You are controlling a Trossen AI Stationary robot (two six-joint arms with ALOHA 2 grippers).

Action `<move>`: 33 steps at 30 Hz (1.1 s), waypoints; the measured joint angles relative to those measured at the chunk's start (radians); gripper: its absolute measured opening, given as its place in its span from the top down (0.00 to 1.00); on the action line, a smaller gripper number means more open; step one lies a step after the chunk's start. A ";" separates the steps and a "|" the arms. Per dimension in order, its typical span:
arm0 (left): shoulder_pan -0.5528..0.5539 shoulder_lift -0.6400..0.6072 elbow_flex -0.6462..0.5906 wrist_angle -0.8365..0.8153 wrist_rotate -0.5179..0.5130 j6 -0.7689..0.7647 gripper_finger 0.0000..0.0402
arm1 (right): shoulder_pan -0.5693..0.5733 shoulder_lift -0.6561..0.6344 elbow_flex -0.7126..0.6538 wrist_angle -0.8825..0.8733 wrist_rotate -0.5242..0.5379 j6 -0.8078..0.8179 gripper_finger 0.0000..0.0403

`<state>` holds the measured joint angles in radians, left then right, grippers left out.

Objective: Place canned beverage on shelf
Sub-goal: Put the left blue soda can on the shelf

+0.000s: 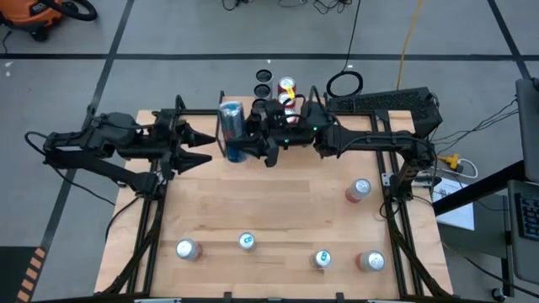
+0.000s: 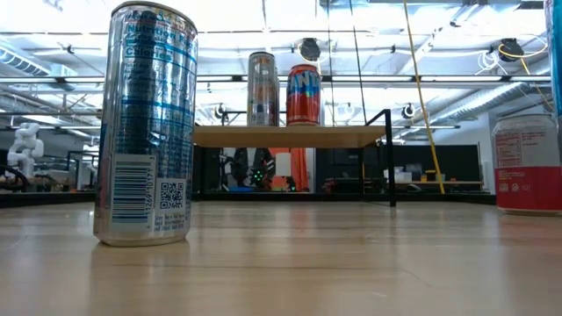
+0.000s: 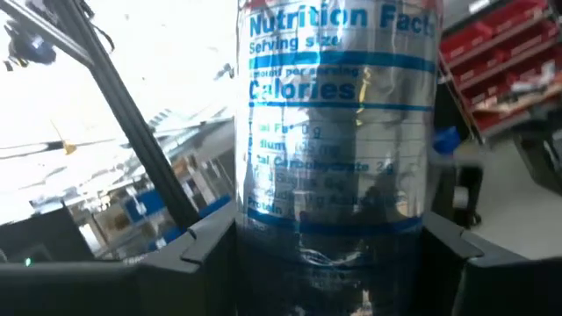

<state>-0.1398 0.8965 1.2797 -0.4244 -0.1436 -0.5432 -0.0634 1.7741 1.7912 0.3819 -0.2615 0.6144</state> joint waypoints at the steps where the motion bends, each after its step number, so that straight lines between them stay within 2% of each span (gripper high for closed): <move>1: 0.000 0.007 0.000 0.002 0.000 0.000 0.11 | -0.003 0.000 0.000 0.013 0.001 0.003 0.47; 11: 0.017 0.102 0.000 0.141 -0.016 0.029 0.11 | -0.009 0.000 0.000 0.040 -0.003 -0.002 0.47; 20: 0.036 0.182 -0.001 0.271 0.113 0.000 0.11 | -0.007 0.000 0.001 0.041 -0.006 -0.006 0.47; 33: 0.035 0.222 -0.001 0.330 0.112 -0.003 0.11 | -0.007 -0.001 0.001 0.041 -0.002 -0.009 0.47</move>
<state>-0.1047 1.1183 1.2789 -0.0939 -0.0318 -0.5457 -0.0704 1.7733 1.7924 0.4231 -0.2638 0.6052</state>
